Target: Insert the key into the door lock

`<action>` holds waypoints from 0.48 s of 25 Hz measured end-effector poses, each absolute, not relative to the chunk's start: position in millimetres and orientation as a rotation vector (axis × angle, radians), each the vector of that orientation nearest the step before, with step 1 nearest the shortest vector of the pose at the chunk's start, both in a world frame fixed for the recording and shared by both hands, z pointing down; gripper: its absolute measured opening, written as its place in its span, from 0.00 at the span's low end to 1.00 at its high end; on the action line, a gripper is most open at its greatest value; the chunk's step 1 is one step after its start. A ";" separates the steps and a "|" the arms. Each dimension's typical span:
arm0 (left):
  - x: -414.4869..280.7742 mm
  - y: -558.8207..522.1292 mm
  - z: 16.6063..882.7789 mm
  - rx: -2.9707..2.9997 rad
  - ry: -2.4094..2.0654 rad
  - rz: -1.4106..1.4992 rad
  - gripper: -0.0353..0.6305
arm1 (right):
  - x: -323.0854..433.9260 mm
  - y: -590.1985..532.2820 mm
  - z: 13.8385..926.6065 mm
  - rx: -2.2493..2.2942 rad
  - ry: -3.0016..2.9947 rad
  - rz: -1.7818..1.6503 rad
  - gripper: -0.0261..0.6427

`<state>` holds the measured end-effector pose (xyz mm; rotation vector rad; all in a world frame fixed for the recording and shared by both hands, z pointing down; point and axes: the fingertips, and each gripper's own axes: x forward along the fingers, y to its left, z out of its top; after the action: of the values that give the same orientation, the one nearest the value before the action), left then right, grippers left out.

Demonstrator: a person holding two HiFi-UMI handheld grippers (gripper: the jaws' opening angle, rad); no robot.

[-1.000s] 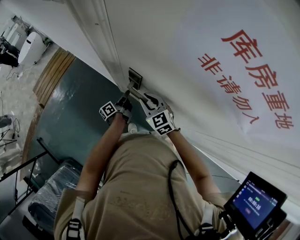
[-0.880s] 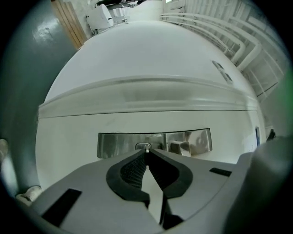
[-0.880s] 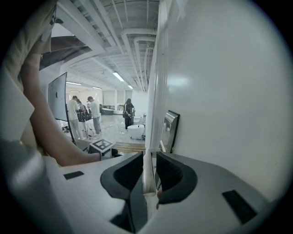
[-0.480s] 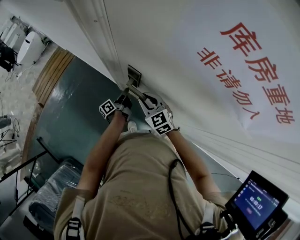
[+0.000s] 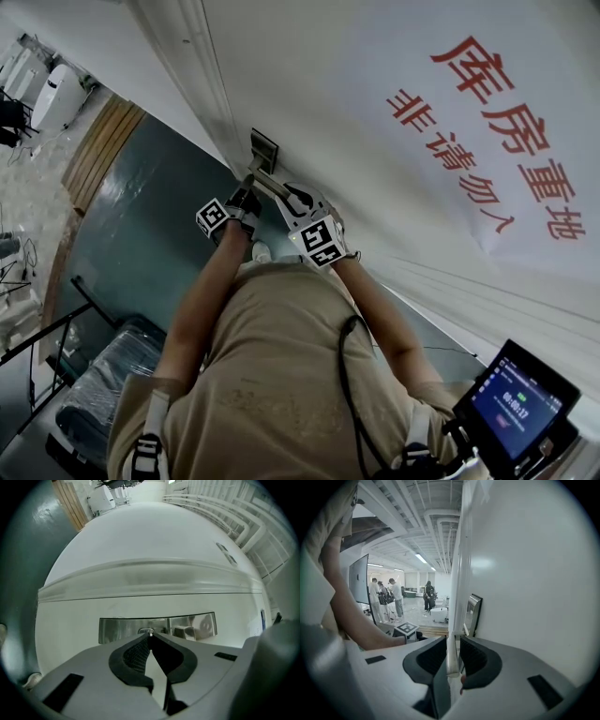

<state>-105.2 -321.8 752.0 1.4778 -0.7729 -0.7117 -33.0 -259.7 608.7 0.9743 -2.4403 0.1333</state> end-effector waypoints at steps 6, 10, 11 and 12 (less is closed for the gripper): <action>-105.8 -322.1 755.7 1.502 -0.780 -0.686 0.10 | -29.9 -261.8 604.5 0.974 -2.442 0.120 0.15; -104.9 -325.3 753.1 1.527 -0.767 -0.654 0.10 | -32.1 -258.0 609.2 0.975 -2.446 0.142 0.15; -104.2 -325.5 752.6 1.518 -0.759 -0.673 0.10 | -33.0 -256.0 610.7 0.972 -2.445 0.147 0.15; -103.5 -325.2 752.7 1.506 -0.755 -0.692 0.10 | -34.3 -254.2 611.6 0.968 -2.444 0.149 0.15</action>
<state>-103.5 -325.2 752.7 1.5063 -0.7554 -0.6923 -34.3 -254.2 611.6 0.9681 -2.4443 0.1490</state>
